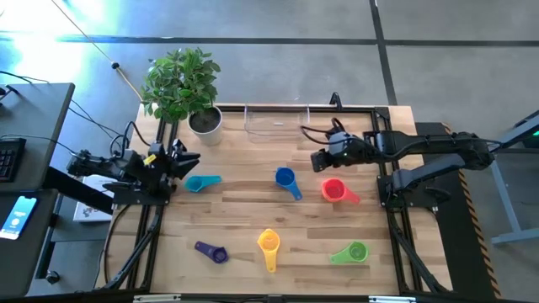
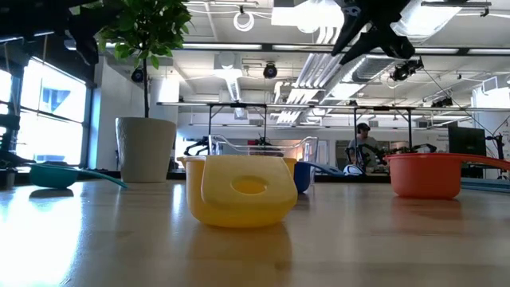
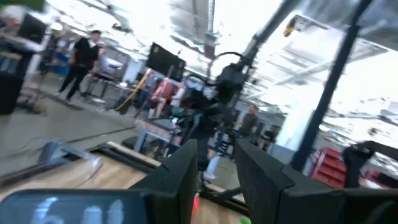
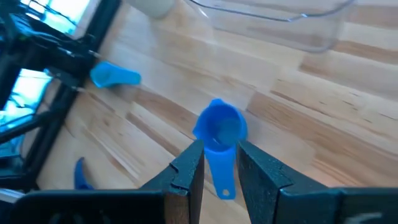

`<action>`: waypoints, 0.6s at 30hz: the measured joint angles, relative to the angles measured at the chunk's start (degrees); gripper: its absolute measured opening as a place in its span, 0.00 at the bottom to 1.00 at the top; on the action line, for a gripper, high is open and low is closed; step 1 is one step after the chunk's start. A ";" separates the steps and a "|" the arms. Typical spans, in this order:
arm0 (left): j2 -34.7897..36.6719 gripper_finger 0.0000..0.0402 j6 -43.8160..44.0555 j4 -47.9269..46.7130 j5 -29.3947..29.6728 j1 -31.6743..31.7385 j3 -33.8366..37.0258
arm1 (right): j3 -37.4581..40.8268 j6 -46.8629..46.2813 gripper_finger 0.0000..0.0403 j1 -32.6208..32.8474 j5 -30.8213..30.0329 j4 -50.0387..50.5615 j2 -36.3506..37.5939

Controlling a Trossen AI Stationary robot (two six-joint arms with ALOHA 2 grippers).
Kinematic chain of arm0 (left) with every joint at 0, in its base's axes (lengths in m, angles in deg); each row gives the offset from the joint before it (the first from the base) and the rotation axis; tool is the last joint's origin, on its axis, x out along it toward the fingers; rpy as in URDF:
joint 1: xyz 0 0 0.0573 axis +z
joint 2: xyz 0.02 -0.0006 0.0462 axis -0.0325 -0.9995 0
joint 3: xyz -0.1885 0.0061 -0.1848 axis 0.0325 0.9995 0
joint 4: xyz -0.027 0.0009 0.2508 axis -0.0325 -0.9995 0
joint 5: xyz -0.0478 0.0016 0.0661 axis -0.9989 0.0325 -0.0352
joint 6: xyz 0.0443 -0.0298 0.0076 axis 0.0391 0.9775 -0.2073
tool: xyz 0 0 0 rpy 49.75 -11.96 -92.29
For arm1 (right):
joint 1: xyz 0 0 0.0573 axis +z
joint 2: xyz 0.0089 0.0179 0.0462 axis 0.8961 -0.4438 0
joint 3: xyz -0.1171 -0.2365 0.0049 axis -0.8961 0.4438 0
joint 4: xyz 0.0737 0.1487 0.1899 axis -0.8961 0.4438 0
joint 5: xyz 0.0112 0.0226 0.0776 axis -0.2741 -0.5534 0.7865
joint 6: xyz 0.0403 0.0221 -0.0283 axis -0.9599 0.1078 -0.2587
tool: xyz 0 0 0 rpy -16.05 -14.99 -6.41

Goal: Nest measuring cups in basket
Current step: Stack the blue measuring cup on top of the red measuring cup

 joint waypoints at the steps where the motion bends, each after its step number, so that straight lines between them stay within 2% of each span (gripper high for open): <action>1: -0.76 0.24 -0.12 -0.16 -1.04 0.00 -0.62 | 0.00 0.20 0.21 0.00 -0.01 -0.63 0.00; 6: -7.89 0.24 -3.58 -0.47 -4.27 0.00 -5.10 | 0.00 0.33 0.21 -0.02 0.01 -3.34 0.00; 11: -18.57 0.24 -10.59 -1.61 -5.14 0.01 -10.58 | 0.00 0.59 0.21 -0.04 -0.04 -6.42 0.00; 18: -34.09 0.24 -16.59 -6.05 -5.17 0.34 -18.01 | 0.00 5.44 0.21 -0.09 -1.53 -14.74 0.00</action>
